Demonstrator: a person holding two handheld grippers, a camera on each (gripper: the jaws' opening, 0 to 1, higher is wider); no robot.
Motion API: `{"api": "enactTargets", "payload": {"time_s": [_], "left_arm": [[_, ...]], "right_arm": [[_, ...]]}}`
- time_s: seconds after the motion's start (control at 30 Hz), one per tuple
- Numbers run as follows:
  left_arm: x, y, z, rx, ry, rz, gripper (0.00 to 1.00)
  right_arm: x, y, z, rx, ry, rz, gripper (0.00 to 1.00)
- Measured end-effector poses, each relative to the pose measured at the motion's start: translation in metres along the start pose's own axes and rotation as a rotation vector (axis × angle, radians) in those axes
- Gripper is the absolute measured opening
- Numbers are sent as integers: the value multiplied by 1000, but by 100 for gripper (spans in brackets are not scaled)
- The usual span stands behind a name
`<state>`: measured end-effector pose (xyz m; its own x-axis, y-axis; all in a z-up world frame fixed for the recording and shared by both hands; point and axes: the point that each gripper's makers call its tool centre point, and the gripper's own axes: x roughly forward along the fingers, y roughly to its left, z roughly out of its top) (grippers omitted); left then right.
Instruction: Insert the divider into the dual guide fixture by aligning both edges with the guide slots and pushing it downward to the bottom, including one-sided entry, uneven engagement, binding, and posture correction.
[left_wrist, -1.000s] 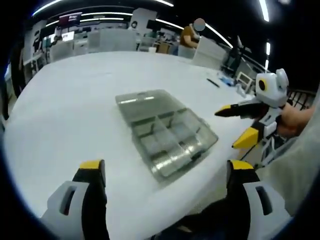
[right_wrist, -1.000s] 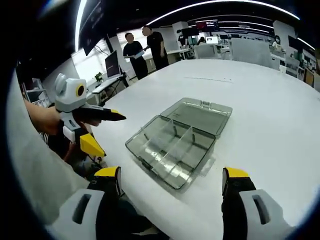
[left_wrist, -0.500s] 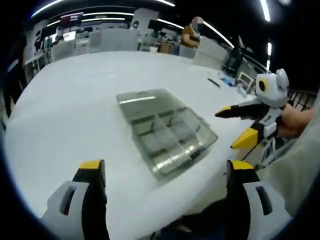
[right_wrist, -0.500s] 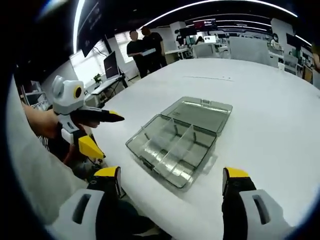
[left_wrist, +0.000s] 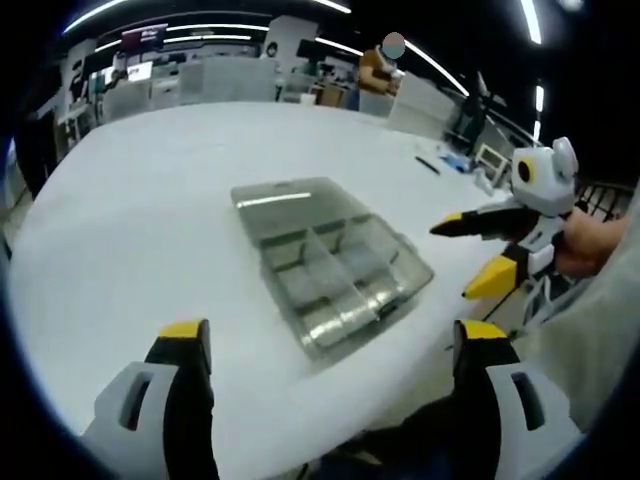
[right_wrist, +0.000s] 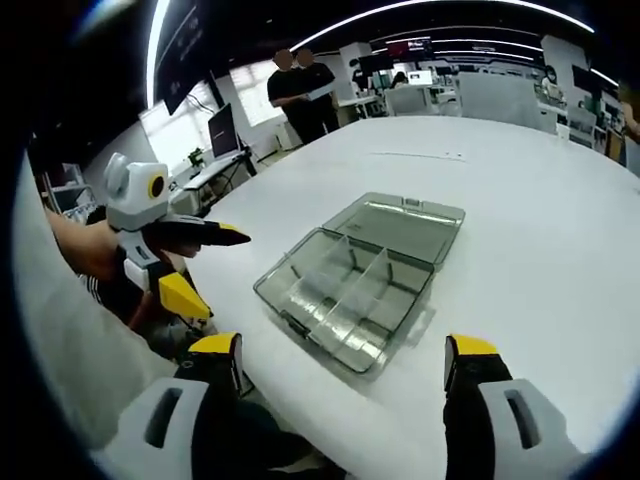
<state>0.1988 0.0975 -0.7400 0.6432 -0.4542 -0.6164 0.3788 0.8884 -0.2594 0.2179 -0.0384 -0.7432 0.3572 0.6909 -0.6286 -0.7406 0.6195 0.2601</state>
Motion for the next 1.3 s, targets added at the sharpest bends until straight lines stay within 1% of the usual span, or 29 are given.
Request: {"api": "enactTargets", "payload": {"time_s": [0.7,0.97,1.3], "left_arm": [[-2,0,-1,1,6,4,99],[-2,0,-3,1,15,0,99],[0,0,-2,-6,13,-1,99]], "right_arm": [[-1,-1,-3,2,9,-1,81],[-2,-4,-4,6,11,-5,81],[-1,-5,-3,15,12,-3,80]]}}
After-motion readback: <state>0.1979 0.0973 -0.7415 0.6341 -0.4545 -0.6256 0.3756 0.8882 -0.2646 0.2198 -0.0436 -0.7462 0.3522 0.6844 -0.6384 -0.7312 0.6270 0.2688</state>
